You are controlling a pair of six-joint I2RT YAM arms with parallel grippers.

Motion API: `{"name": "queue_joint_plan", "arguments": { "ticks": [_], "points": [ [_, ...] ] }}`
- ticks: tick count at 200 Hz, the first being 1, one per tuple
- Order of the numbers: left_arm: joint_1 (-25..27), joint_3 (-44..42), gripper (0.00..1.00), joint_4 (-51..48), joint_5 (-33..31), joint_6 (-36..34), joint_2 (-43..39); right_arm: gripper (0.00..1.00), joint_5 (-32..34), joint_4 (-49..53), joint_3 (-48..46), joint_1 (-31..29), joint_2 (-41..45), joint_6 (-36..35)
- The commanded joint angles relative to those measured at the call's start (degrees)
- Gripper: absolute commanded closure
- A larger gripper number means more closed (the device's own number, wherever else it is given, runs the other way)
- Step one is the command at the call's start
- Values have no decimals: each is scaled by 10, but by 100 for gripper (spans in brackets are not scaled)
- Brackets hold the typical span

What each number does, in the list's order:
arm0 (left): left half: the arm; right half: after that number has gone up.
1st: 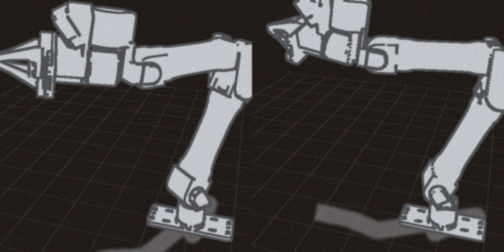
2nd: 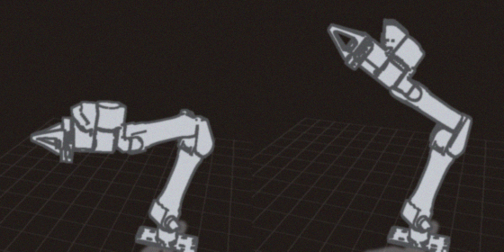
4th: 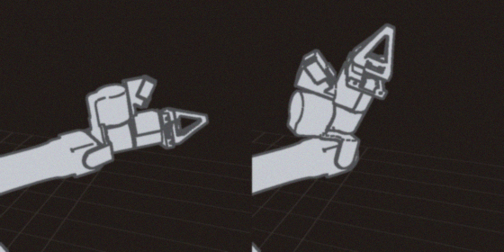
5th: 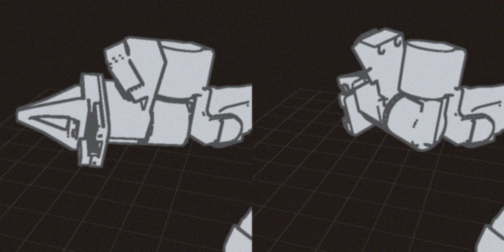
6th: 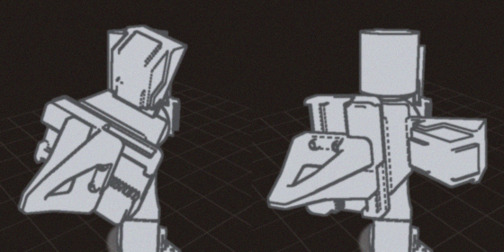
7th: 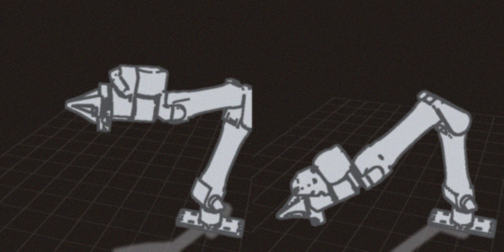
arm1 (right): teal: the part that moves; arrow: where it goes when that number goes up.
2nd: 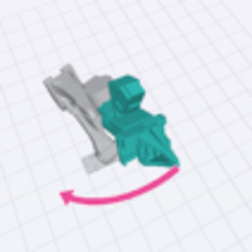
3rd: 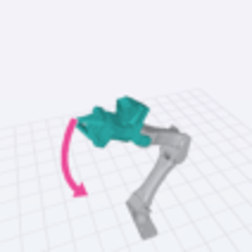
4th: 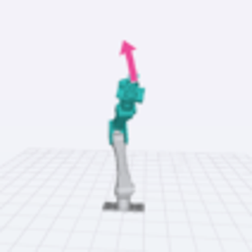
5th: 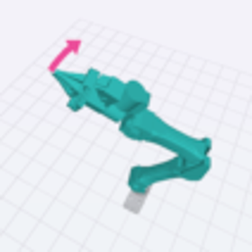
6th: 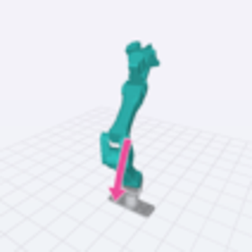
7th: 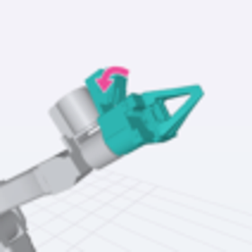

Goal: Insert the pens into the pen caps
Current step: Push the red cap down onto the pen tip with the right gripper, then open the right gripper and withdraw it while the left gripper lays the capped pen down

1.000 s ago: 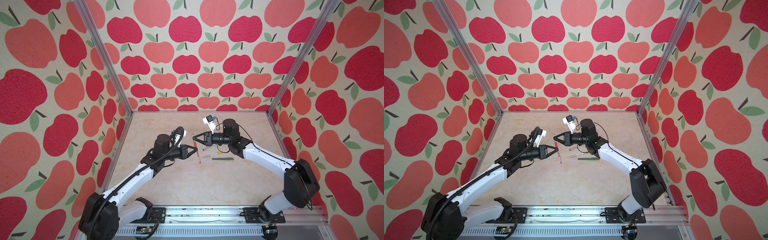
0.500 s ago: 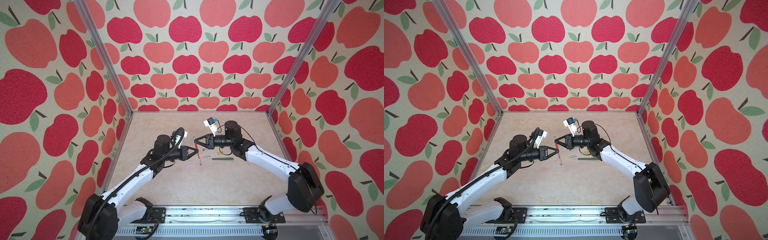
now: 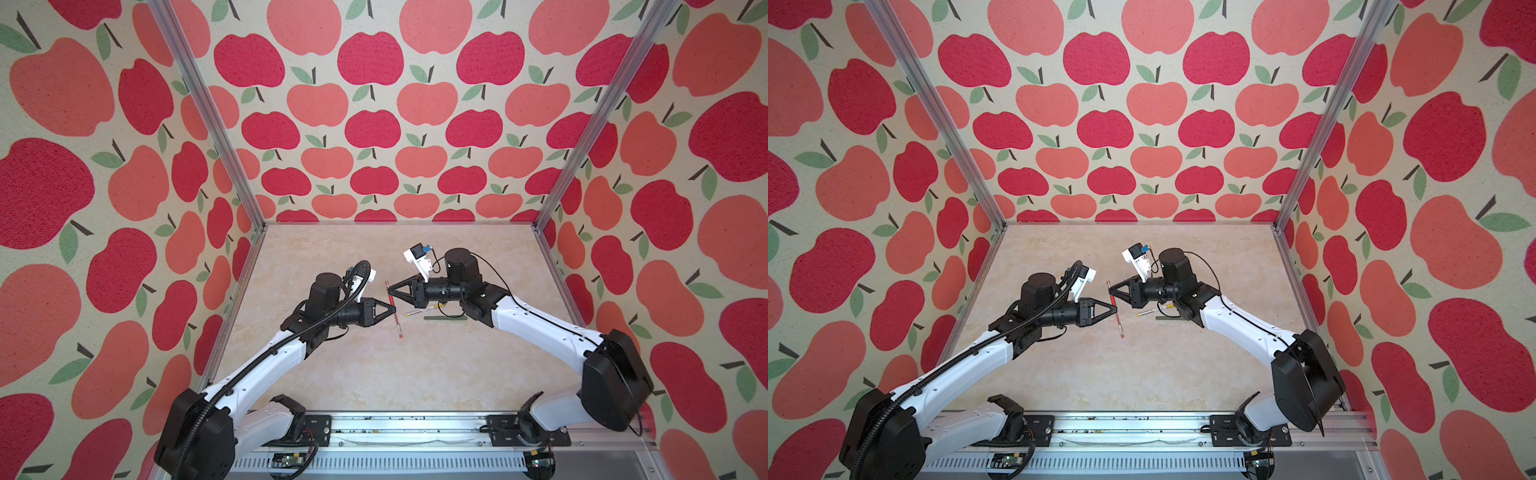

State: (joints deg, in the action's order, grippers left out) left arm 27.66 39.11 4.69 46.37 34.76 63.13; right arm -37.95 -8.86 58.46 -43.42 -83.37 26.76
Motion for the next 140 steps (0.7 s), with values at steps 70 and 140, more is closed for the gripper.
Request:
{"name": "queue_joint_plan", "arguments": {
  "ticks": [70, 140],
  "points": [
    [-19, 0, 100, 28, -44, -14, -16, 71, -13, 13, -8, 22, 44, 19],
    [0, 42, 100, -149, -51, -139, 30, 65, 86, 57, -17, 101, 118, 23]
  ]
}}
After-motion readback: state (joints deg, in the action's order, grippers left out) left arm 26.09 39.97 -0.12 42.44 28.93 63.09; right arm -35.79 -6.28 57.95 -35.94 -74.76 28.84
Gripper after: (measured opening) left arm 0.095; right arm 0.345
